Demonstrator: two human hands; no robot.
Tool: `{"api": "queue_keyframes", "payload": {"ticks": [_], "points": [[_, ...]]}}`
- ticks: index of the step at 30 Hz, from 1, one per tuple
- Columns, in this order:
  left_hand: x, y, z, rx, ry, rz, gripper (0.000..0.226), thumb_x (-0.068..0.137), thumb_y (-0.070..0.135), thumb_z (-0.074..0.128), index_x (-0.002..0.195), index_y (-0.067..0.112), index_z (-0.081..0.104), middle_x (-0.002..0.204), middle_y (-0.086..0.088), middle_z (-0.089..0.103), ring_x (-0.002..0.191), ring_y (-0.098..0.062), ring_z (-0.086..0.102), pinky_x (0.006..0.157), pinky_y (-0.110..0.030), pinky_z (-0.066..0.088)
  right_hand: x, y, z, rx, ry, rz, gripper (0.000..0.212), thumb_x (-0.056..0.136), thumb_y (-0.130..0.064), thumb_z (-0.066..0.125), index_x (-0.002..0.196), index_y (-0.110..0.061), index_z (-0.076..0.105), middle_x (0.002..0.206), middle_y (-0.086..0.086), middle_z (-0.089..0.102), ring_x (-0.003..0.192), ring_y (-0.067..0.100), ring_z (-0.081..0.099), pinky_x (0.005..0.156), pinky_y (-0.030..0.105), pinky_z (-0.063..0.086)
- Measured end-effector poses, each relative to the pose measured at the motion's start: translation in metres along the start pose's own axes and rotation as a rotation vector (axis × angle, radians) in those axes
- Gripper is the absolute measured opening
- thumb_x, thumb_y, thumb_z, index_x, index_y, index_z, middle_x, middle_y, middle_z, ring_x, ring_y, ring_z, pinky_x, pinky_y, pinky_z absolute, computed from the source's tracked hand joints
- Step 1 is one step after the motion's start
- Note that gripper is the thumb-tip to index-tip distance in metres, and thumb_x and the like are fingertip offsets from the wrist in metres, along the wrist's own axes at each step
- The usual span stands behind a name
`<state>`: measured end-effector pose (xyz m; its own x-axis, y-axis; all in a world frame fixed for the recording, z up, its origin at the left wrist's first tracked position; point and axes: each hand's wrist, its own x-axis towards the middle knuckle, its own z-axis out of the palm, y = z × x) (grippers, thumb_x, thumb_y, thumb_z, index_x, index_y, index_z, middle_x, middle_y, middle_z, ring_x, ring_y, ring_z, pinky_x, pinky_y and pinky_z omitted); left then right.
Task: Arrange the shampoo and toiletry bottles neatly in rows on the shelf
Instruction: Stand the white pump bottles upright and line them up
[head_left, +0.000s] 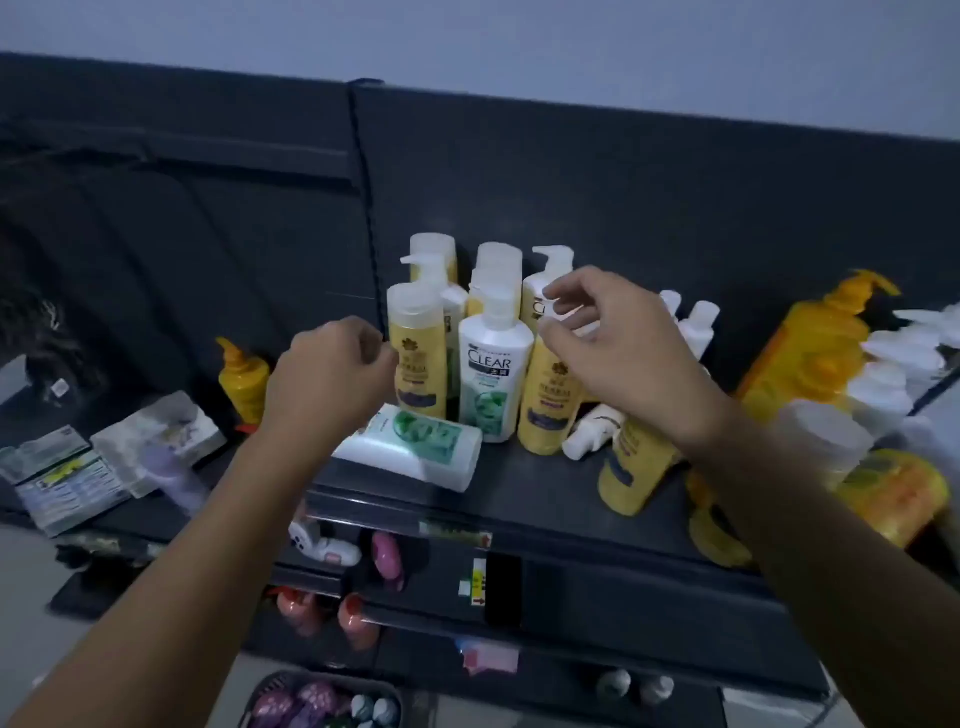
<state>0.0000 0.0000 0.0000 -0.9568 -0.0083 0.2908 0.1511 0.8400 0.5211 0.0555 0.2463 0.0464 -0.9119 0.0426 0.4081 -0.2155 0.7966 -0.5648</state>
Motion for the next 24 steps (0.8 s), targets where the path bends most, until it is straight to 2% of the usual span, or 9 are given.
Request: {"api": "queue_keyframes", "payload": {"ticks": [3,5,9,12,15,17,19,21,24], "points": [[0.023,-0.033,0.01,0.053,-0.054,-0.029,0.023,0.09,0.036,0.052,0.093,0.019,0.067,0.091,0.0,0.069,0.089,-0.03,0.062,0.07,-0.036,0.05,0.028,-0.001,0.028,-0.137,-0.012,-0.011,0.032,0.091,-0.03,0.066,0.121,-0.02,0.066,0.109,-0.001,0.067,0.1,0.012,0.064,0.091,0.035,0.054],[0.037,-0.055,0.022,0.113,-0.167,-0.045,0.024,0.091,0.037,0.051,0.089,0.016,0.062,0.093,-0.003,0.068,0.089,-0.031,0.062,0.066,-0.035,0.045,0.041,0.002,0.045,-0.201,-0.041,-0.017,0.036,0.091,-0.03,0.066,0.125,-0.018,0.066,0.112,0.002,0.066,0.105,0.016,0.062,0.092,0.037,0.053],[0.06,-0.091,0.051,0.245,-0.427,-0.176,0.038,0.099,0.046,0.042,0.109,0.013,0.057,0.106,-0.013,0.063,0.098,-0.035,0.06,0.074,-0.038,0.046,0.058,0.019,0.068,-0.352,-0.014,-0.079,0.045,0.089,-0.034,0.07,0.128,-0.013,0.066,0.11,0.01,0.067,0.104,0.026,0.062,0.086,0.029,0.043],[0.07,-0.107,0.066,0.238,-0.572,-0.219,0.035,0.102,0.045,0.036,0.099,0.014,0.053,0.1,-0.012,0.061,0.093,-0.031,0.057,0.079,-0.038,0.046,0.069,0.023,0.078,-0.414,0.011,-0.112,0.047,0.087,-0.032,0.073,0.128,-0.01,0.067,0.105,0.014,0.069,0.099,0.032,0.063,0.085,0.033,0.045],[0.08,-0.118,0.071,0.245,-0.631,-0.243,0.031,0.101,0.04,0.041,0.089,0.015,0.054,0.104,-0.014,0.066,0.091,-0.031,0.06,0.079,-0.037,0.047,0.078,0.018,0.078,-0.4,-0.015,-0.097,0.045,0.088,-0.034,0.073,0.127,-0.012,0.067,0.104,0.01,0.072,0.096,0.029,0.065,0.087,0.04,0.053],[0.085,-0.118,0.068,0.27,-0.696,-0.262,0.025,0.097,0.033,0.052,0.082,0.013,0.056,0.097,-0.013,0.067,0.085,-0.029,0.062,0.076,-0.034,0.05,0.082,0.016,0.077,-0.396,-0.028,-0.068,0.041,0.088,-0.033,0.074,0.124,-0.014,0.069,0.1,0.006,0.072,0.096,0.027,0.066,0.085,0.043,0.056],[0.088,-0.118,0.064,0.256,-0.796,-0.289,0.017,0.092,0.023,0.062,0.084,0.007,0.063,0.088,-0.012,0.068,0.08,-0.028,0.066,0.073,-0.034,0.056,0.085,0.014,0.077,-0.383,-0.041,-0.044,0.039,0.087,-0.033,0.075,0.121,-0.015,0.07,0.094,0.0,0.068,0.095,0.026,0.066,0.084,0.044,0.056],[0.089,-0.115,0.058,0.212,-0.879,-0.32,0.009,0.091,0.011,0.064,0.088,0.003,0.064,0.096,-0.018,0.071,0.086,-0.032,0.07,0.078,-0.039,0.061,0.086,0.013,0.077,-0.378,-0.052,-0.028,0.037,0.087,-0.033,0.075,0.12,-0.017,0.07,0.089,-0.005,0.062,0.091,0.024,0.066,0.084,0.044,0.056],[0.093,-0.111,0.05,0.204,-0.901,-0.259,0.017,0.096,0.016,0.06,0.08,0.011,0.059,0.096,-0.014,0.068,0.083,-0.026,0.063,0.07,-0.034,0.053,0.088,0.015,0.076,-0.385,-0.067,-0.018,0.038,0.087,-0.034,0.075,0.12,-0.017,0.069,0.086,-0.006,0.06,0.086,0.022,0.064,0.082,0.044,0.056]]}}
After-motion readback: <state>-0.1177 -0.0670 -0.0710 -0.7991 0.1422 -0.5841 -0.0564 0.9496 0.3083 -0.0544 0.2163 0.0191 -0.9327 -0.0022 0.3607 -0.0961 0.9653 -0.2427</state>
